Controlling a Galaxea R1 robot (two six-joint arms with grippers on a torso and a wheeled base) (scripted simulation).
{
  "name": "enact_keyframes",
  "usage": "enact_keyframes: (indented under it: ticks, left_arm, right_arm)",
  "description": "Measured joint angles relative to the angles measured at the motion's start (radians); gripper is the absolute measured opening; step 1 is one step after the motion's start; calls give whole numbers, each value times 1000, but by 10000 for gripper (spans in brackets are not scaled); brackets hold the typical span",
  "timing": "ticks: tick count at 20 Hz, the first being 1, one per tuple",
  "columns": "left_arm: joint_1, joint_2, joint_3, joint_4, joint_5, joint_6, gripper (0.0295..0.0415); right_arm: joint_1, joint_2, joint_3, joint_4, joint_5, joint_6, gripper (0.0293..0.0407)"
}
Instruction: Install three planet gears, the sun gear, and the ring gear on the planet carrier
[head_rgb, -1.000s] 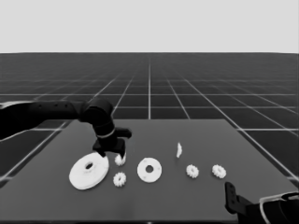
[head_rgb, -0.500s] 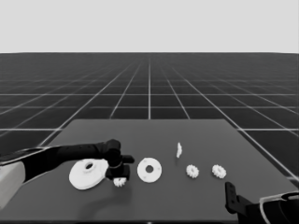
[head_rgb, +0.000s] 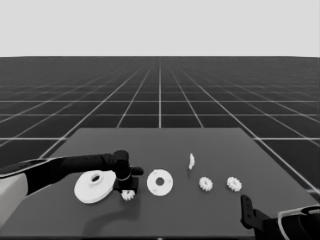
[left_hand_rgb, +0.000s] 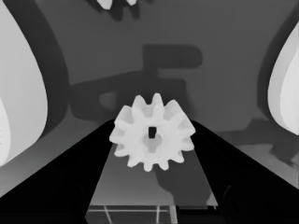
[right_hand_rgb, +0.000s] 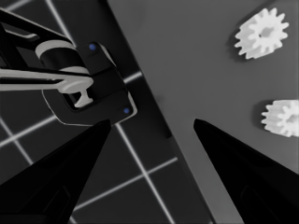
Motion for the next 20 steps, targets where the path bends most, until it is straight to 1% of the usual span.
enact_keyframes:
  ticks: [3,4,5,6,7,8,10,13,15,16,20]
  left_arm:
    - [1,0,-1,1,-1,0,312]
    - [-128,-44,149,-153,77,-85,312]
    - [-269,-55,199,-274,94,-121,312]
    - [-356,-53,201,-352,95,-125,312]
    - [-406,-51,193,-398,94,-121,312]
    - [-434,-48,185,-424,94,-116,312]
    - [-459,-46,175,-448,94,-109,312]
    - [-468,-45,171,-458,94,-106,312]
    - [-469,186,38,-459,90,-211,313]
    - [-468,244,-8,-460,90,-217,312]
    - [-468,313,-76,-460,90,-216,312]
  right_arm:
    - [0,0,0,0,0,0,385]
    - [0,0,0,0,0,0,385]
    - [0,0,0,0,0,0,385]
    - [0,0,0,0,0,0,385]
    - [0,0,0,0,0,0,385]
    - [0,0,0,0,0,0,385]
    - [0,0,0,0,0,0,385]
    - [0,0,0,0,0,0,385]
    - [0,0,0,0,0,0,385]
    - [0,0,0,0,0,0,385]
    - [0,0,0,0,0,0,385]
